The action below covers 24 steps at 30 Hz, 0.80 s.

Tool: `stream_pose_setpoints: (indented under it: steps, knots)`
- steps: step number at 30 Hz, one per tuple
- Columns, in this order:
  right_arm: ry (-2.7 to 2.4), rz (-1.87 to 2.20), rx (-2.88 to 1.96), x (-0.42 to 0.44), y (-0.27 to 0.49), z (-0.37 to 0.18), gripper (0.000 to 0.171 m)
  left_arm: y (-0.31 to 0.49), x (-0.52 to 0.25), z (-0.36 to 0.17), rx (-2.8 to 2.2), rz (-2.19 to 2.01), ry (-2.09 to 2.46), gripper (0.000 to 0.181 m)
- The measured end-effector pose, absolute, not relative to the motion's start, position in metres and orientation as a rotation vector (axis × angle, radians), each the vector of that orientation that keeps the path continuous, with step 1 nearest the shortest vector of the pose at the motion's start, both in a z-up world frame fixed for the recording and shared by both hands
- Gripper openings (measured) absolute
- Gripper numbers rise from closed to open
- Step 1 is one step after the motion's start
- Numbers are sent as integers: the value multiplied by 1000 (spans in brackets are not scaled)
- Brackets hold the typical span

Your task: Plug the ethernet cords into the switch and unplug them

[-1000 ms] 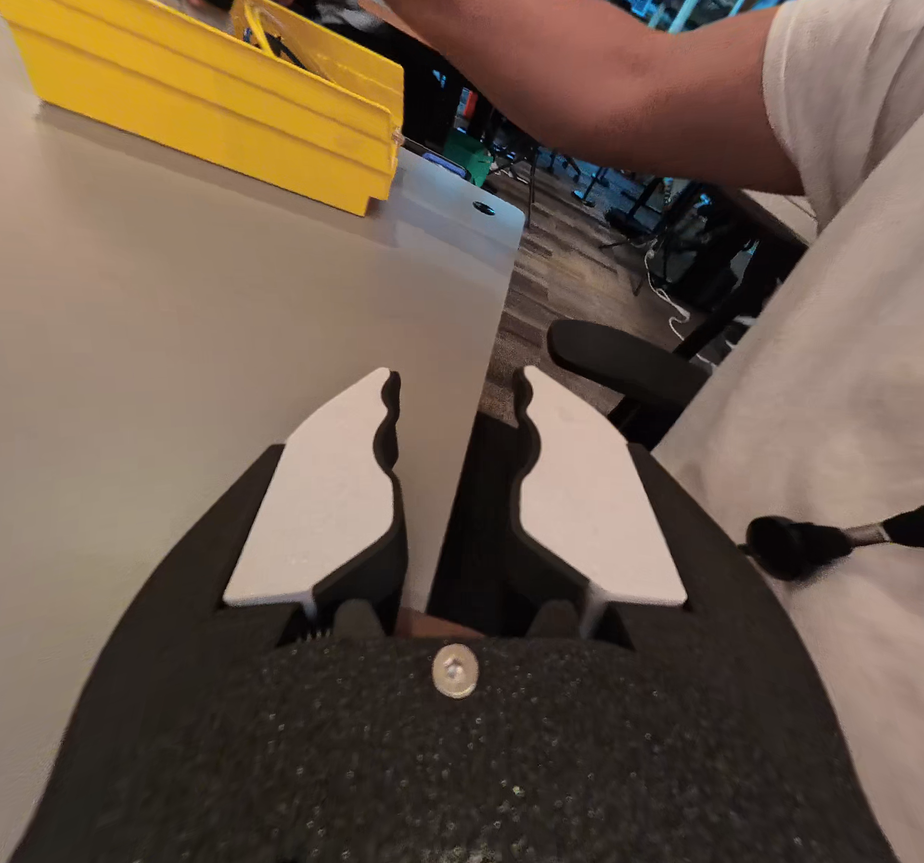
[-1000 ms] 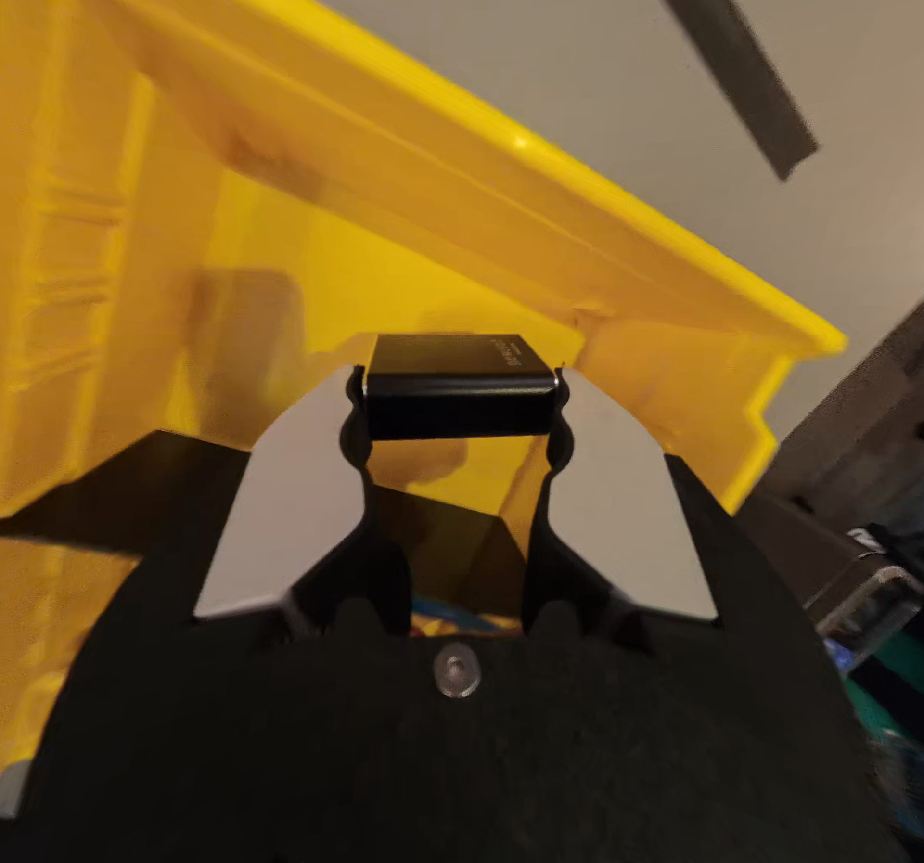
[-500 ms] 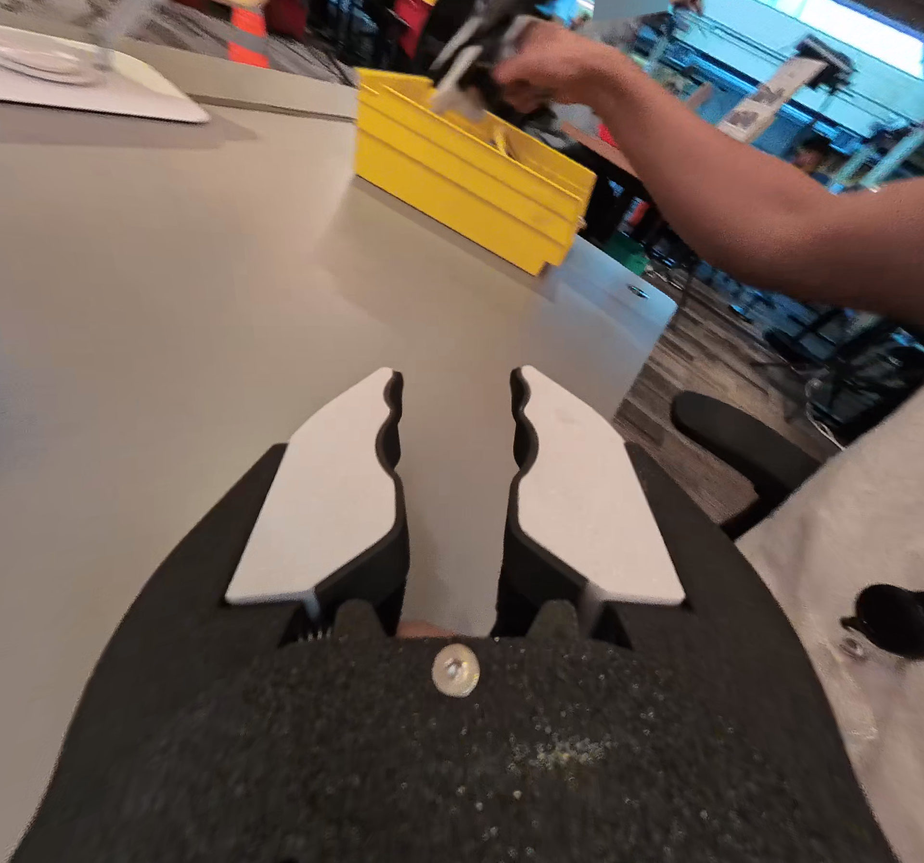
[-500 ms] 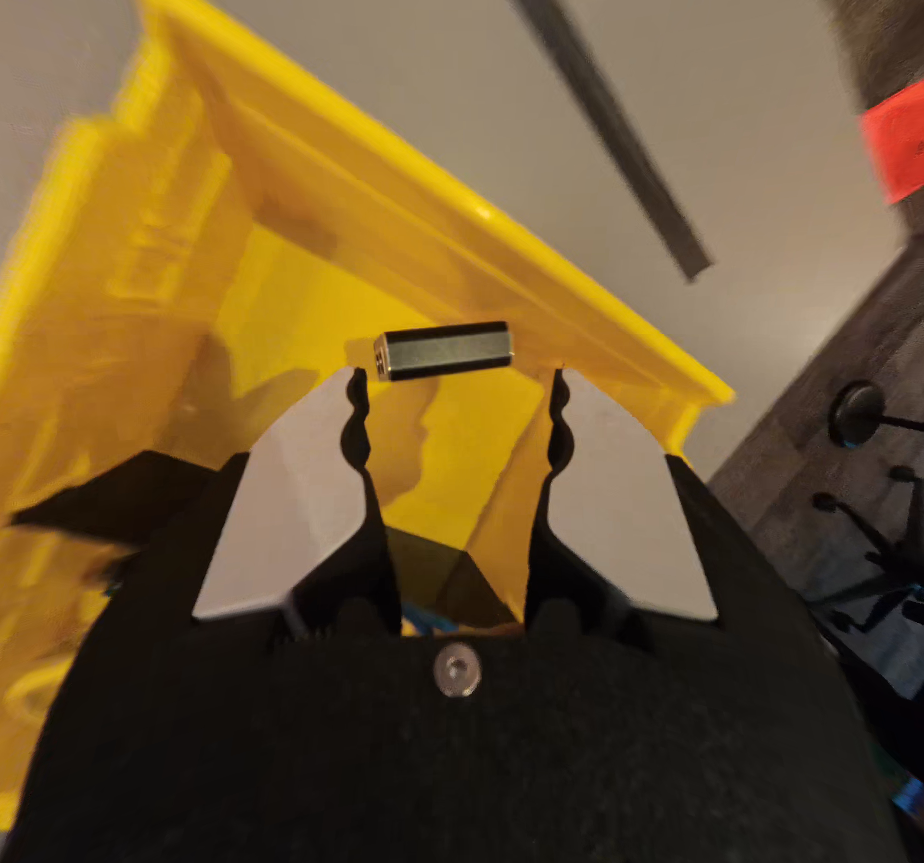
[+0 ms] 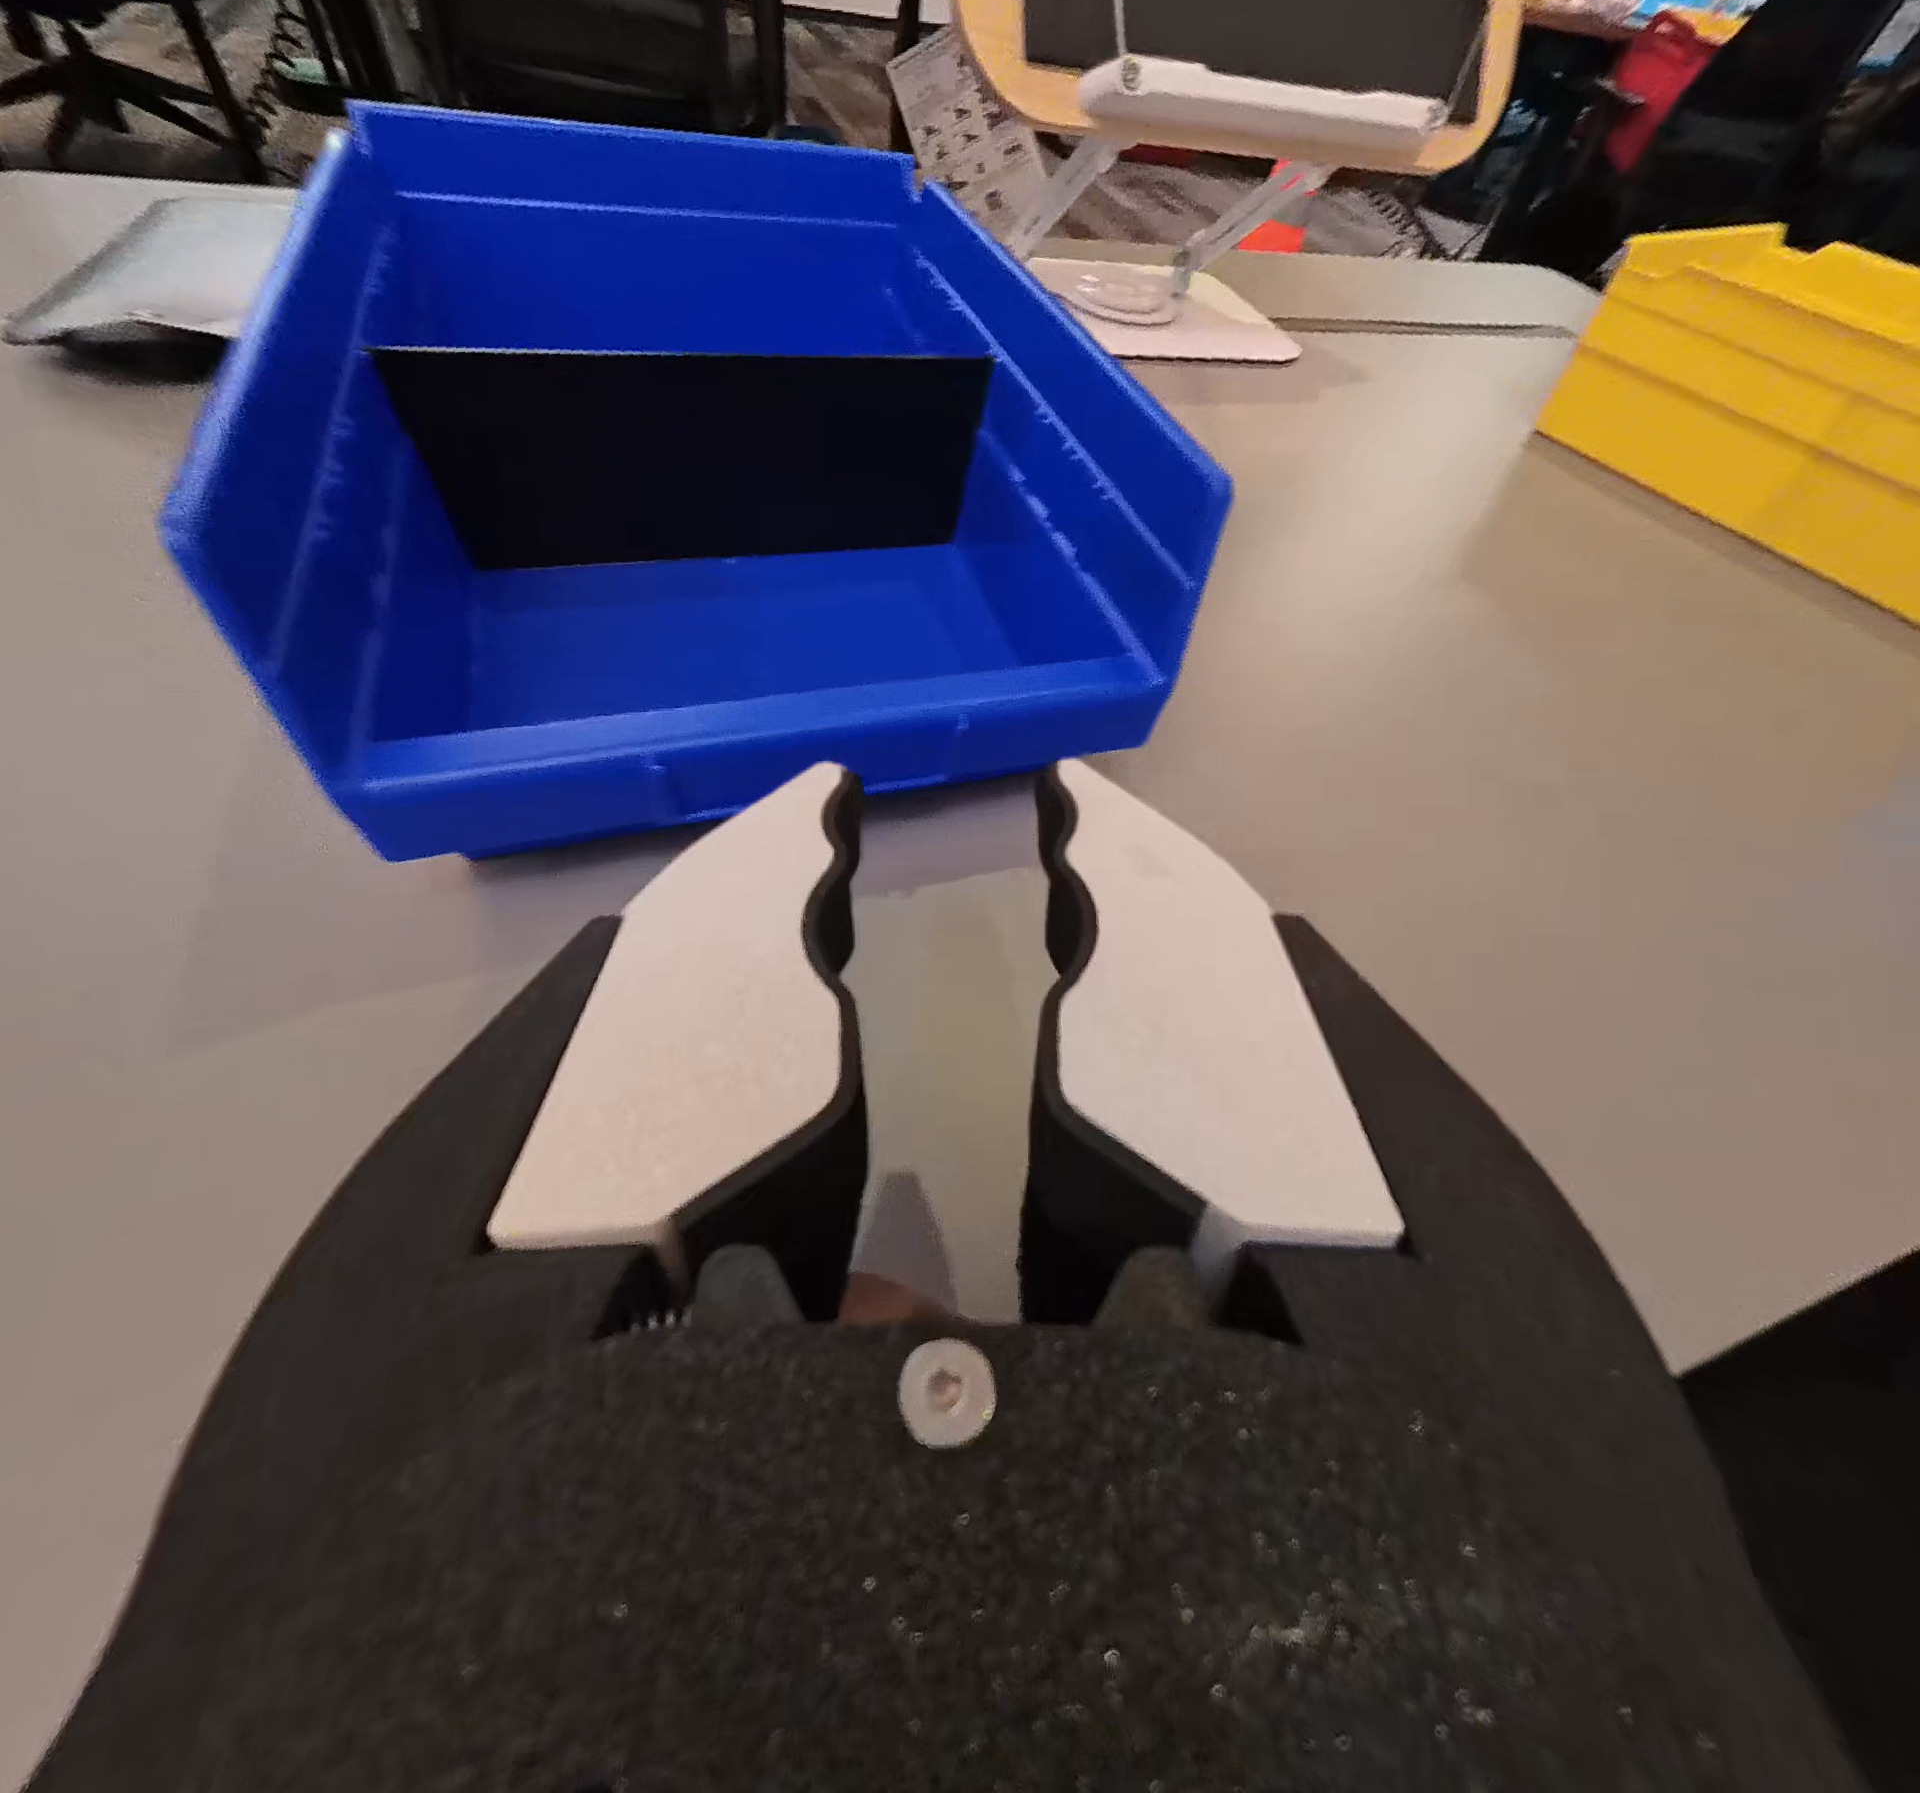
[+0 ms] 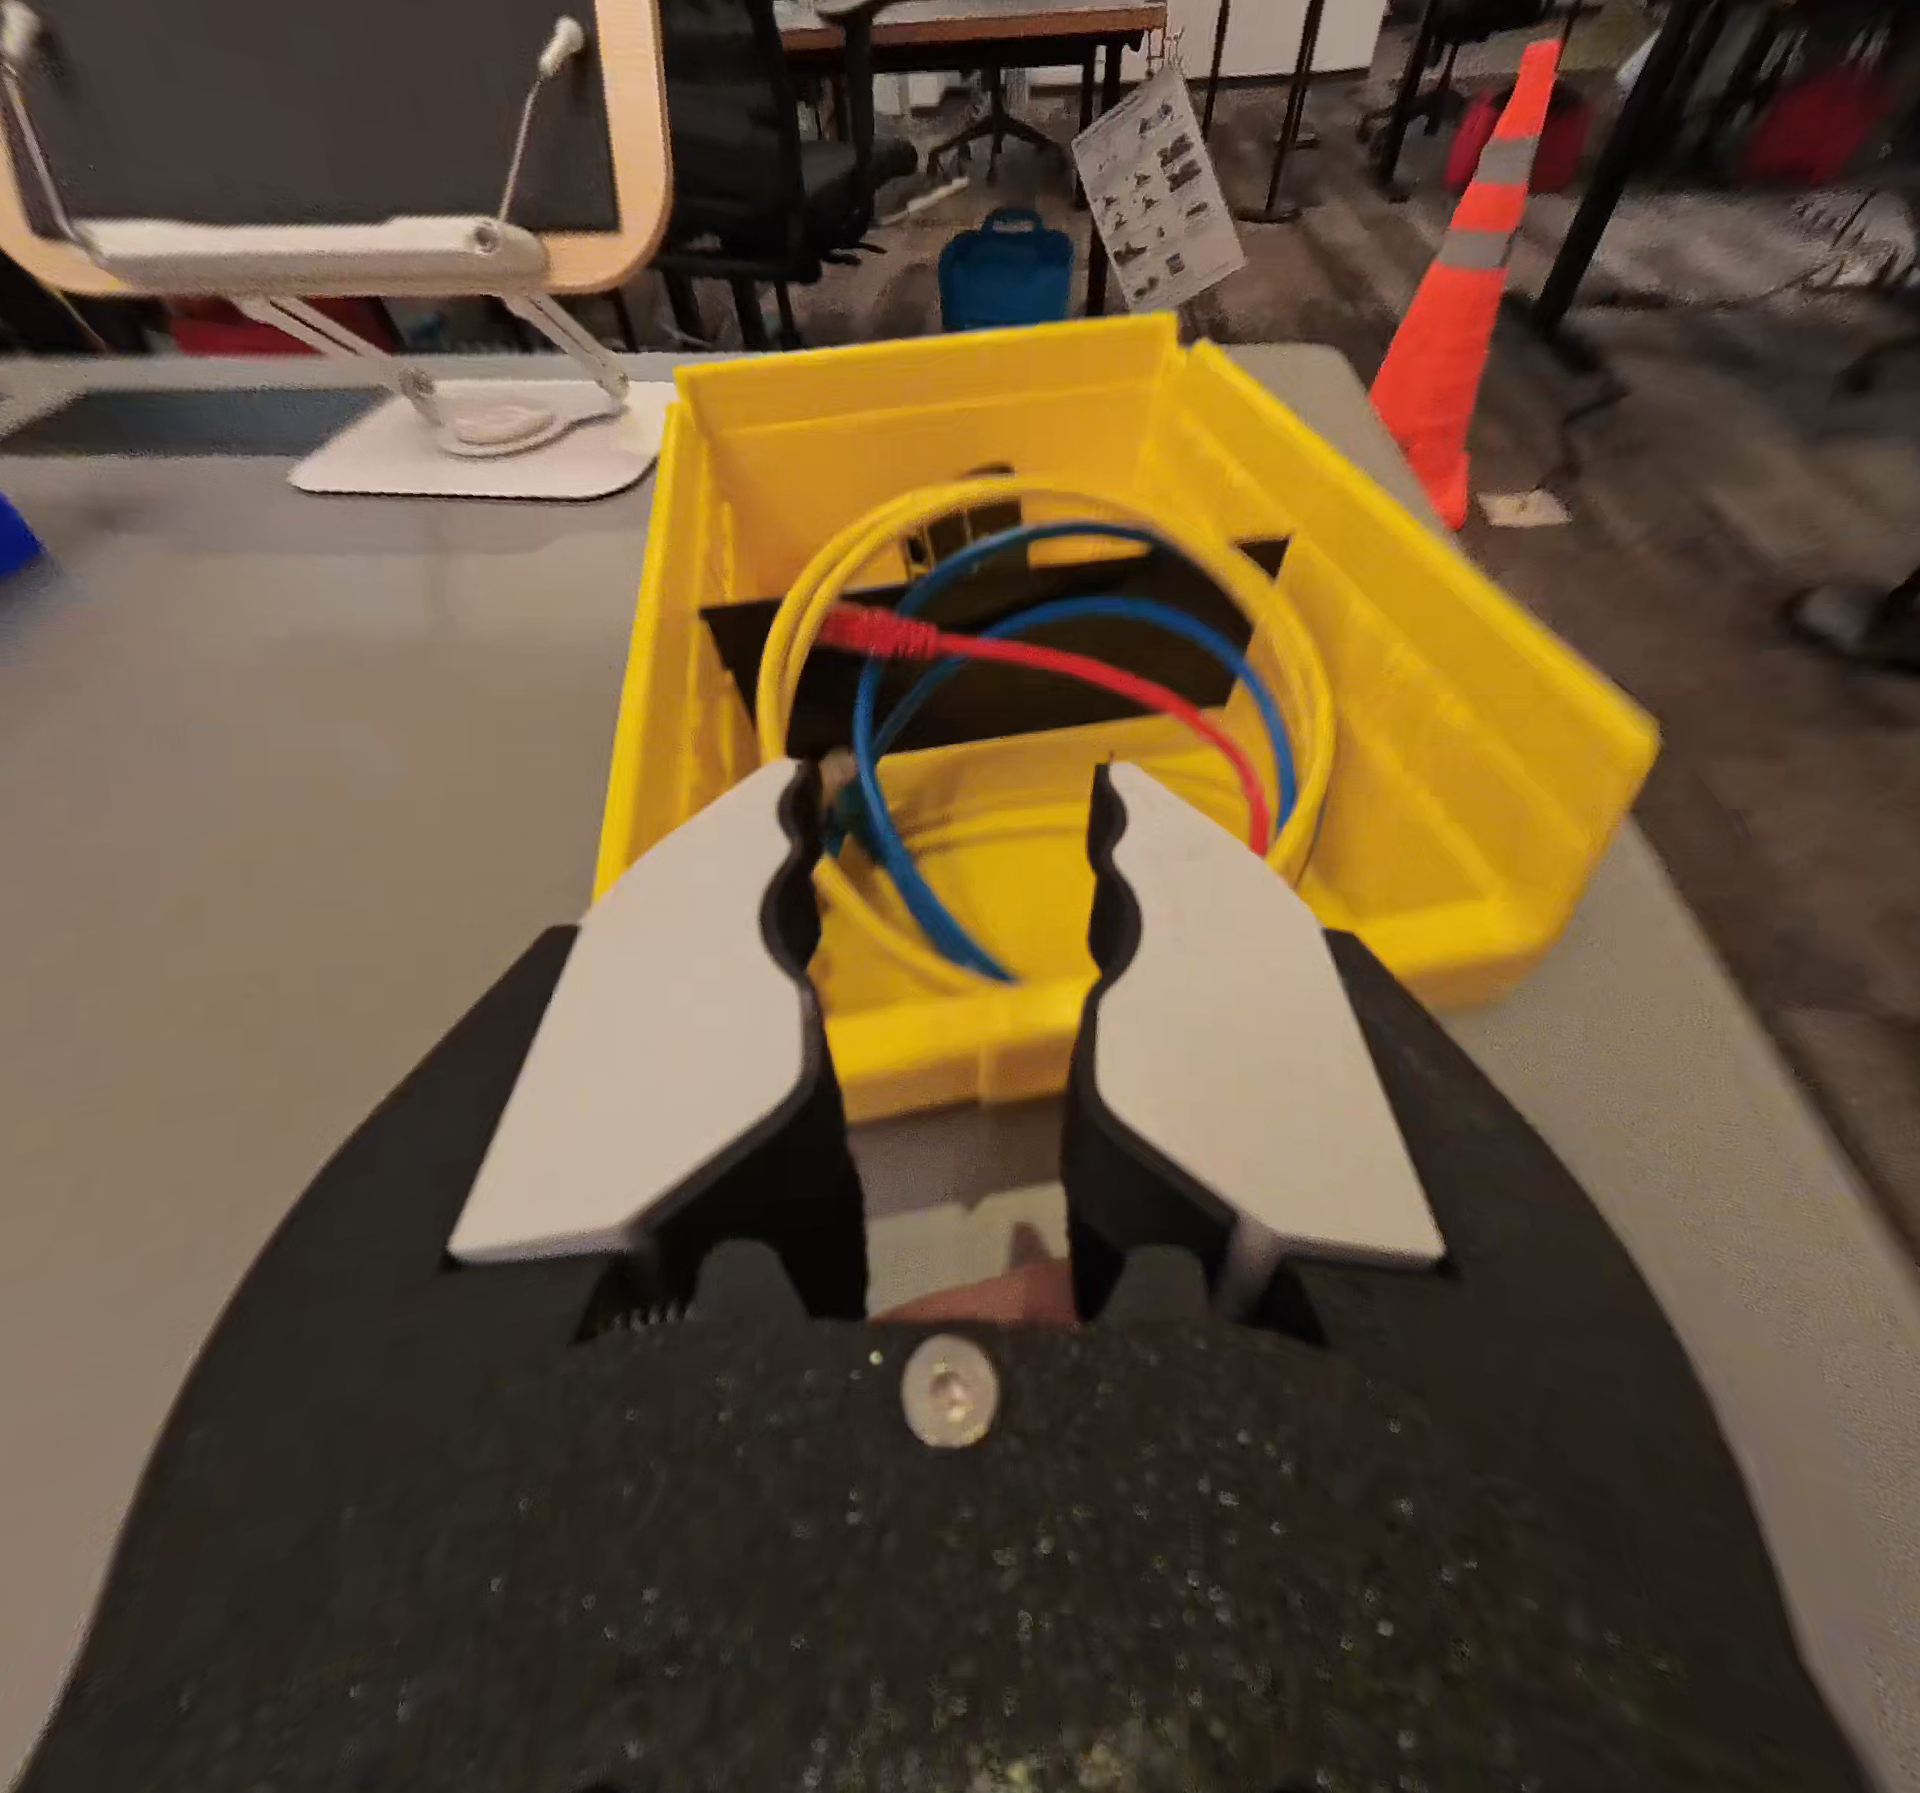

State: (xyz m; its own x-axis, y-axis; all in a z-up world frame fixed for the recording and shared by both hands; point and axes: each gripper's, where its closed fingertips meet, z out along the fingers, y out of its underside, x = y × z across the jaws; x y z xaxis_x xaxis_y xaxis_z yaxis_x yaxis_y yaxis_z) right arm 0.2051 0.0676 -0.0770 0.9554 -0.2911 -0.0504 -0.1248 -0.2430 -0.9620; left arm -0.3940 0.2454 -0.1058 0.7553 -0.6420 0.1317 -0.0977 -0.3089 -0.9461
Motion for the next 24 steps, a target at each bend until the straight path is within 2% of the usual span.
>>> stream_pose_setpoints:
  steps: [2, 9, 24]
  knots:
    - [320, -129, -1800, 198, 58, -91, 43, 252, -403, -109, -1830, -532, 591, 32]
    - [259, -137, -1882, 207, 45, -110, 44, 264, -413, -134, -1978, -523, 519, 30]
    - [204, -195, -1938, 207, 40, -118, 43, 255, -411, -130, -1944, -421, 565, 30]
